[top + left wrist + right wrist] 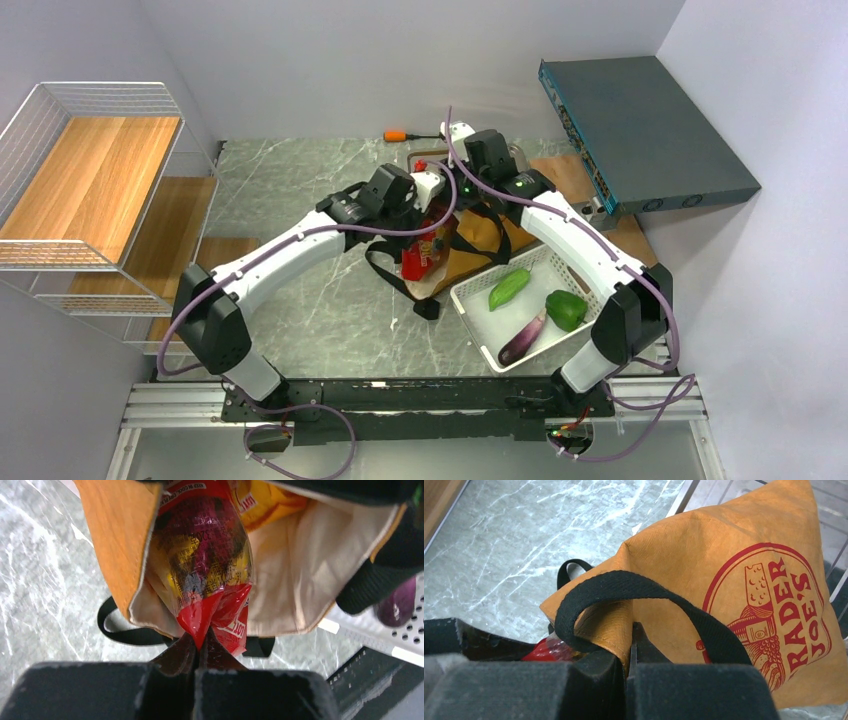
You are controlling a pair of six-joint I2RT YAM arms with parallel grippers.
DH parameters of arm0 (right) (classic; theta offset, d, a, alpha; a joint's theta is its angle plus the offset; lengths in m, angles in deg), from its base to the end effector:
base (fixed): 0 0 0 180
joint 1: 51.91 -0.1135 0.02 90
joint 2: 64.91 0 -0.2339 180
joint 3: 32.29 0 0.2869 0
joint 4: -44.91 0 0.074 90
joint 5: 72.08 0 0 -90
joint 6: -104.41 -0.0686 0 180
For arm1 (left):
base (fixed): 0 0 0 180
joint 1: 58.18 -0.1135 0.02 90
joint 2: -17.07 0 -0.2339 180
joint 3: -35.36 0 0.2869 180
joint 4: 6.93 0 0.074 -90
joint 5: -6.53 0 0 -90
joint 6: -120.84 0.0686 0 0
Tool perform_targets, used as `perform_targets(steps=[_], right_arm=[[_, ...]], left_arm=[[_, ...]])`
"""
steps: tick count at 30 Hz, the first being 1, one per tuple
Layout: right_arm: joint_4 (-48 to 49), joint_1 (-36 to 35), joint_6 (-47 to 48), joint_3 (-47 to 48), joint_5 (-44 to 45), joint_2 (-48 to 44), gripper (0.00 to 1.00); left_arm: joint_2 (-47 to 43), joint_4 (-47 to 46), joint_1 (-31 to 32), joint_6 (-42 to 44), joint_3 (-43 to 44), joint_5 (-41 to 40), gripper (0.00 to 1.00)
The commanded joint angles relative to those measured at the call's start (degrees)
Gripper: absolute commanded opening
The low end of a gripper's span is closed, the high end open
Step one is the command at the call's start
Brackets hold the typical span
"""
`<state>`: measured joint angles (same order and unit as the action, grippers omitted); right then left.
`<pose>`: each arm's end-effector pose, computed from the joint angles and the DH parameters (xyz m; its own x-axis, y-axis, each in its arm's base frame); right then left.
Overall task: Place the food into the grocery bag and tie it
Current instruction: Place the snack in the grocery bag.
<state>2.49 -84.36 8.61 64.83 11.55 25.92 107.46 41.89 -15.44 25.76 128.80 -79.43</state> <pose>0.3532 0.2336 0.2950 -0.5565 -0.2349 -0.7969 -0.5555 0.8185 0.1467 0.2960 -0.2801 0.2606 -0.5873 0.4225 -0.6903 0.6637 0.7396 -0.1120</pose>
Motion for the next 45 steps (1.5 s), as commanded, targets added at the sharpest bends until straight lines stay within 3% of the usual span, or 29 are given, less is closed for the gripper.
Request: perform_targets(steps=[1, 7, 14, 20, 22, 23, 24, 25, 27, 29, 40, 45], right_arm=[[1.06, -0.05, -1.59, 1.07, -1.55, -3.87, 0.00], [1.71, 0.23, -3.83, 2.25, -3.18, -3.88, 0.00], [1.71, 0.55, -6.48, 5.42, -4.66, -3.34, 0.00], [1.56, 1.00, -7.53, 6.77, -5.37, -3.49, 0.00], [1.61, 1.03, -7.74, 6.99, -5.77, -3.58, 0.00], [1.53, 0.99, -7.81, 7.17, -5.90, -3.63, 0.00], [1.49, 0.99, -7.87, 7.32, -5.96, -3.61, 0.00], [1.44, 1.03, -7.95, 7.46, -5.98, -3.65, 0.00], [1.43, 1.03, -8.07, 7.49, -5.93, -3.66, 0.00], [1.36, 1.09, -8.21, 7.44, -5.87, -3.70, 0.00], [1.17, 1.35, -8.87, 8.11, -5.80, -3.03, 0.00], [1.45, 1.50, -9.24, 8.11, -5.98, -2.93, 0.00]], left_arm=[[-2.57, -18.21, 0.08, -4.48, -1.60, -7.77, 0.00], [-6.66, -38.51, 0.13, -6.25, -14.61, -14.12, 0.00], [-5.68, -52.42, 0.31, -6.67, -19.87, -15.90, 0.00], [-1.44, -55.03, 0.55, -6.79, -16.61, -12.84, 0.00], [-0.35, -55.06, 0.45, -7.22, -15.58, -12.35, 0.10], [0.02, -54.55, 0.53, -7.22, -14.98, -12.02, 0.21], [0.06, -54.20, 0.47, -7.62, -14.83, -11.61, 0.42], [-0.36, -54.04, 0.48, -8.13, -15.02, -11.71, 0.71], [-1.40, -53.19, 0.47, -9.01, -15.50, -12.10, 0.96], [-2.50, -50.42, 0.42, -8.56, -15.10, -11.92, 0.99], [-11.98, -27.87, 0.42, -6.74, -9.57, -11.65, 0.99], [-21.15, -27.00, 0.45, -7.02, -19.32, -17.09, 0.99]])
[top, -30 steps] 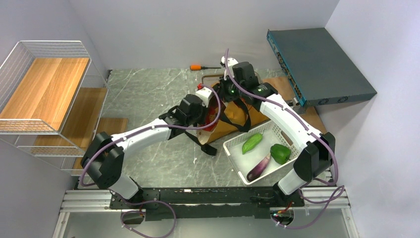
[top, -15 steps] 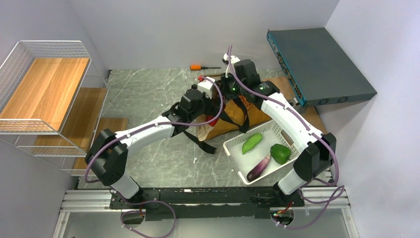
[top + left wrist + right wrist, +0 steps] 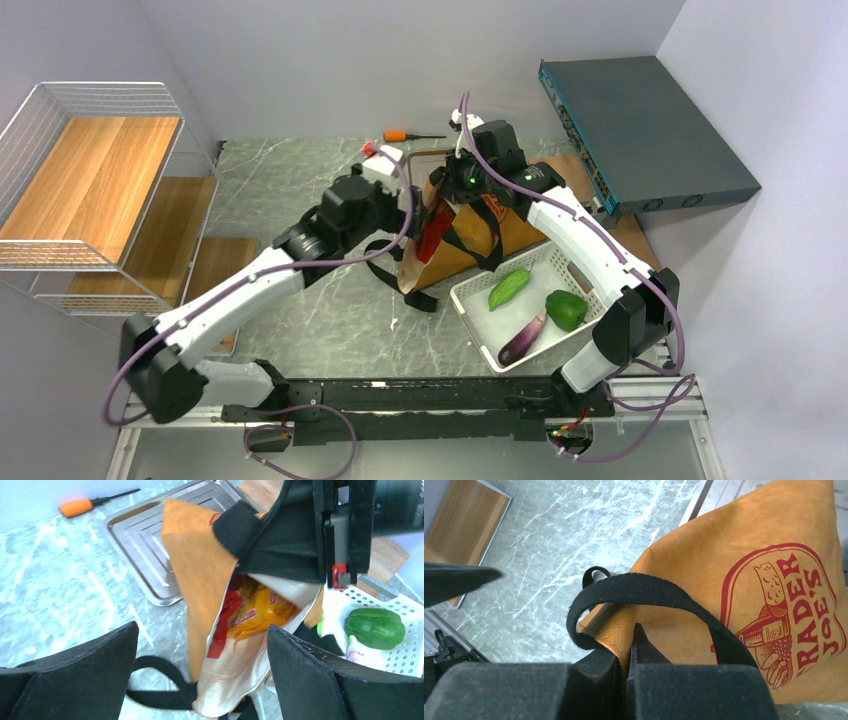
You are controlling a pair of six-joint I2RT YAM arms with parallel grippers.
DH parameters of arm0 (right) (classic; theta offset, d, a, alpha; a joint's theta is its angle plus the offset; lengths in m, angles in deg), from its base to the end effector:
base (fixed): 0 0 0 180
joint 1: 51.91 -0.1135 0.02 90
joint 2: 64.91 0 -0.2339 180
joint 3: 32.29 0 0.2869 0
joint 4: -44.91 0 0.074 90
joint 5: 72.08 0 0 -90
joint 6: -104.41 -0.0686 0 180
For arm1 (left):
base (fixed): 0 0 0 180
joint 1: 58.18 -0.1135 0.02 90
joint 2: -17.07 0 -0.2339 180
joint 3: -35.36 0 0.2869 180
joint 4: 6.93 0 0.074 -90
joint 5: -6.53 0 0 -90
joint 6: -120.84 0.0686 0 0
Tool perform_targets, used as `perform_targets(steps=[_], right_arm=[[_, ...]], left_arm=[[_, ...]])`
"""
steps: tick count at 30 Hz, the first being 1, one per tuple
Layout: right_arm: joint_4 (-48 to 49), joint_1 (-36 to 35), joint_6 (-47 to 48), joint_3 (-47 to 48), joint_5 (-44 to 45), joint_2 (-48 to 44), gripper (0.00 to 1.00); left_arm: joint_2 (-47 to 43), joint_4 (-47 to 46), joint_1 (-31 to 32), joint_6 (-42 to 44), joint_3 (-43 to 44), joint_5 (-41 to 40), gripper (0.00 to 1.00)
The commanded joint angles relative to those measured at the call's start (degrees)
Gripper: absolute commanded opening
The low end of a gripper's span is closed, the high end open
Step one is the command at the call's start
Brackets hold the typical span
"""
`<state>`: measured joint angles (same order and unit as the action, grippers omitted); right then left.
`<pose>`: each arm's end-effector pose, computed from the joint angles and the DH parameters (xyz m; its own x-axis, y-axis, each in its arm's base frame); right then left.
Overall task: Place the food into the grocery bag and tie it
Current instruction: Place the snack in the grocery bag.
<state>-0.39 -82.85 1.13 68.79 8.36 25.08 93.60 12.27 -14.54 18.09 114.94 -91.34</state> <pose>0.3532 0.2250 0.3229 -0.6129 -0.1033 -0.7834 -0.4973 0.8209 0.2808 0.2875 -0.2612 0.3167 -0.3262 0.0090 -0.9453 0.5295 0.8301 -0.1748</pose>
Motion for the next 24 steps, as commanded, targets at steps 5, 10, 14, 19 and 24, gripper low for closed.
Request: perform_targets(steps=[5, 10, 14, 19, 24], right_arm=[[4.41, 0.05, -2.37, 4.68, -3.53, -1.46, 0.00], [4.49, 0.04, -3.04, 5.36, -3.74, -1.13, 0.00], [4.52, 0.03, -3.32, 5.62, -4.11, -0.77, 0.00], [4.41, 0.01, -3.07, 4.83, -3.76, -1.58, 0.00], [4.17, 0.08, -2.73, 4.01, -3.46, -2.25, 0.00]], left_arm=[[-13.42, 3.42, -0.86, -0.84, -14.55, -6.29, 0.96], [-16.43, 2.21, -1.73, -2.79, -20.83, -0.81, 0.90], [-14.43, 0.74, -2.01, -2.41, -23.00, 5.88, 0.91], [-9.68, 0.94, -2.92, -1.99, -21.51, 13.81, 0.84], [-4.50, 0.48, -3.42, -1.02, -19.47, 18.99, 0.78]])
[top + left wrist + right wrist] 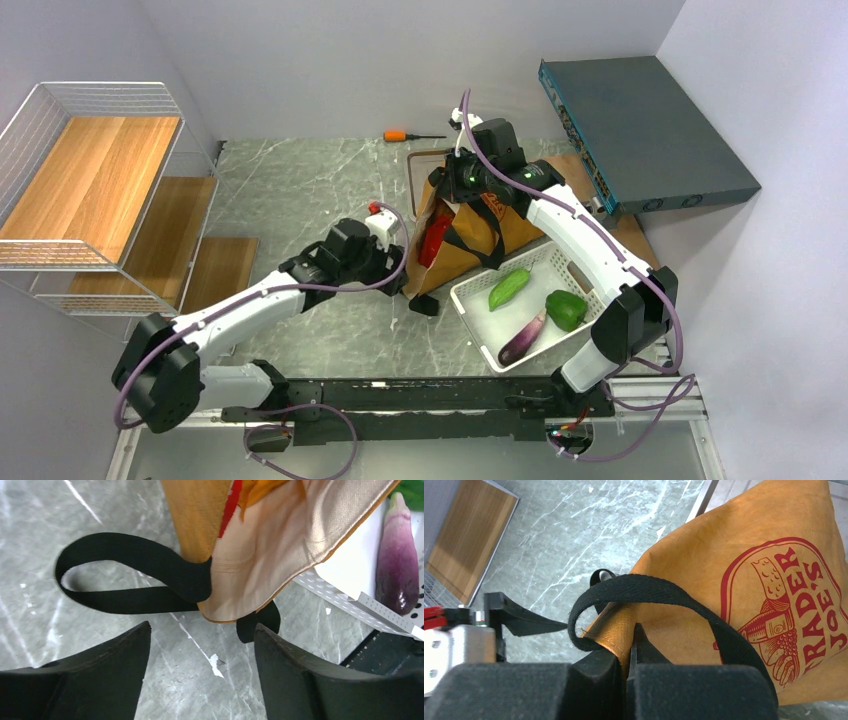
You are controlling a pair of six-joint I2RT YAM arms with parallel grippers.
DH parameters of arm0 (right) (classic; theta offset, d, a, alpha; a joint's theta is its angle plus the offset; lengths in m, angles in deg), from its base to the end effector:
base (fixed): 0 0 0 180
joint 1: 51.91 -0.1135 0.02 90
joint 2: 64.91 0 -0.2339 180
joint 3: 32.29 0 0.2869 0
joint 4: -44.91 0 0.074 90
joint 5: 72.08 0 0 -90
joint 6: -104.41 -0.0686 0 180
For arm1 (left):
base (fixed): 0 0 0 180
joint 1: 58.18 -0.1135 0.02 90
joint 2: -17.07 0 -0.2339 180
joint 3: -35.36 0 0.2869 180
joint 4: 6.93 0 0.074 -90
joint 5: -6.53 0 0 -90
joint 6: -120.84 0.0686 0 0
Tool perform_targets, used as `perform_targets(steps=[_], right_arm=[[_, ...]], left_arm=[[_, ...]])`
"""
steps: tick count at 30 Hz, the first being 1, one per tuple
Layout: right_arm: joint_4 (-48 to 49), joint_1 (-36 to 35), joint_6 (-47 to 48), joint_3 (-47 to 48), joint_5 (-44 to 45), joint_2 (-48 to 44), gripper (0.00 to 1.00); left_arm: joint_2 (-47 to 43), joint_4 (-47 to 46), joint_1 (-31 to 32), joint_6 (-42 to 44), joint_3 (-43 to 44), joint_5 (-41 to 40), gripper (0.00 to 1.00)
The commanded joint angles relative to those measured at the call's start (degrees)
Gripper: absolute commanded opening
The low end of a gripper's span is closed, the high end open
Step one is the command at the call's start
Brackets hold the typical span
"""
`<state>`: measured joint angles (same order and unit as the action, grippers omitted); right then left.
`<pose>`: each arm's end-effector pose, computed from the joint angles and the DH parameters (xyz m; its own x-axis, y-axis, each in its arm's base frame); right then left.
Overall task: Place the food into the grocery bag and tie it
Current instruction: Place the snack in the grocery bag, then adjust the grocery bag at the center of the board.
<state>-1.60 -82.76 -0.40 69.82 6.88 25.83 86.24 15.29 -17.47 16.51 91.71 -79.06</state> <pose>0.3537 0.2266 0.3226 -0.6407 -0.0905 -0.7624 -0.4902 0.8124 0.3156 0.2491 -0.2213 0.1867 -0.5944 0.1859 -0.7824 0.5686 0.7852 -0.2454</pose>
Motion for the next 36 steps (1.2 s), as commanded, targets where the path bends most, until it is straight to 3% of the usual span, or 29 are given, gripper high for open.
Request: perform_targets(steps=[1, 6, 18, 22, 25, 26, 36], right_arm=[[5.36, -0.10, -1.18, 2.95, -1.89, -3.04, 0.00], [5.08, -0.06, -0.83, 2.45, -1.46, -3.65, 0.00], [4.42, 0.10, -0.03, 1.82, -0.65, -4.92, 0.00], [4.38, 0.18, -0.02, 1.80, -0.72, -5.07, 0.00], [4.34, 0.20, -0.02, 1.96, -0.82, -5.05, 0.00], [4.25, 0.18, 0.00, 2.06, -0.75, -5.02, 0.00], [1.17, 1.16, 0.32, 3.92, 0.59, -5.62, 0.00]], left_arm=[[4.25, -1.95, -0.77, 0.54, 4.37, 6.75, 0.75], [10.32, -0.06, -2.00, 0.21, 8.71, 8.29, 0.63], [18.34, 0.07, -3.72, -1.22, 12.34, 10.80, 0.51], [19.01, -0.40, -4.41, -1.25, 12.21, 10.83, 0.33], [19.03, 1.29, -4.72, 0.34, 13.78, 10.54, 0.03], [18.62, 2.47, -4.68, 0.79, 14.83, 10.13, 0.00], [4.81, 6.22, -8.77, -5.40, 29.24, 13.61, 0.00]])
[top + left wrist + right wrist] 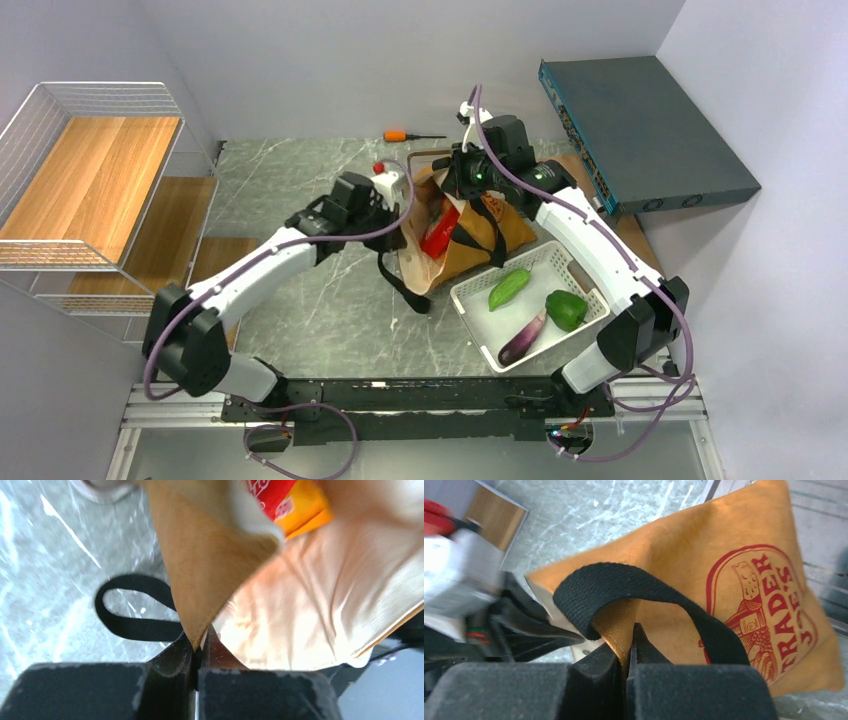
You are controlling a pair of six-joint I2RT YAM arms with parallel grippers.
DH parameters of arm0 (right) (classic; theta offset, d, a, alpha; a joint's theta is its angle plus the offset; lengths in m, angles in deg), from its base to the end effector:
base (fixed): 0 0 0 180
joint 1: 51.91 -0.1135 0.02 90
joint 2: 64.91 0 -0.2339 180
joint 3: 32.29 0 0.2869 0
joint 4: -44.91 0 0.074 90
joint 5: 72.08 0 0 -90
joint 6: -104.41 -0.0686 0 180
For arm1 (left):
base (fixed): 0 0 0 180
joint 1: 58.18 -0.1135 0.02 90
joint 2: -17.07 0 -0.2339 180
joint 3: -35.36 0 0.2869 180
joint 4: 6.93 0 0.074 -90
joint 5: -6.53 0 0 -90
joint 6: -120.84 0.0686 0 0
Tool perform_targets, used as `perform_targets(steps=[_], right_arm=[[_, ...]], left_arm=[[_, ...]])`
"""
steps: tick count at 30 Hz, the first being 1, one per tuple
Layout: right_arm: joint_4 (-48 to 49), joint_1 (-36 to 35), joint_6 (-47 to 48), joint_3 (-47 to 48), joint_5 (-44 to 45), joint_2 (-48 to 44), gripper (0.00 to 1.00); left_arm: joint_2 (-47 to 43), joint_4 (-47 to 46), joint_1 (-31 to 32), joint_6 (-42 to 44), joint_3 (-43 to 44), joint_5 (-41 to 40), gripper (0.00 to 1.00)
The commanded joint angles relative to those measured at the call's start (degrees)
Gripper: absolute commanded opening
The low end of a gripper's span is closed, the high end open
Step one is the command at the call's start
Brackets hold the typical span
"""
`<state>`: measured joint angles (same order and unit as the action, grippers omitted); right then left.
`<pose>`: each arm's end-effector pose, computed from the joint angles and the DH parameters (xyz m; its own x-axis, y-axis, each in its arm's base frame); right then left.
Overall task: Place the food into the grocery bag and tie it
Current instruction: Adjust the grocery bag at the center of the board.
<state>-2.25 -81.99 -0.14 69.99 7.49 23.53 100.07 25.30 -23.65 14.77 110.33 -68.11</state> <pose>0.3489 0.2164 0.3382 -0.6168 -0.0717 -0.7838 -0.4844 0.8195 0.3062 0.3048 -0.2318 0.2150 -0.7090 0.1638 -0.6859 0.5379 0.7547 -0.3757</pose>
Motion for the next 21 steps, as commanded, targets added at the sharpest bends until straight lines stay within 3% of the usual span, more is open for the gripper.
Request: perform_targets(steps=[1, 10, 16, 21], right_arm=[[1.41, 0.46, 0.02, 3.89, -0.02, -3.47, 0.00], [-2.46, 0.87, 1.04, 5.10, 1.04, -6.20, 0.00], [-6.34, 0.81, 2.71, 8.40, 3.05, -7.37, 0.00], [-8.77, 0.82, 3.45, 8.97, 3.38, -8.55, 0.00]], left_arm=[[-9.74, -3.92, -3.20, -4.58, 12.51, 2.78, 0.00], [-6.47, 2.01, -5.22, -9.37, 34.04, 1.80, 0.00], [-5.97, 0.85, -5.96, -15.87, 39.79, 3.46, 0.00], [-5.94, 4.25, -6.05, -14.98, 42.85, 3.79, 0.00]])
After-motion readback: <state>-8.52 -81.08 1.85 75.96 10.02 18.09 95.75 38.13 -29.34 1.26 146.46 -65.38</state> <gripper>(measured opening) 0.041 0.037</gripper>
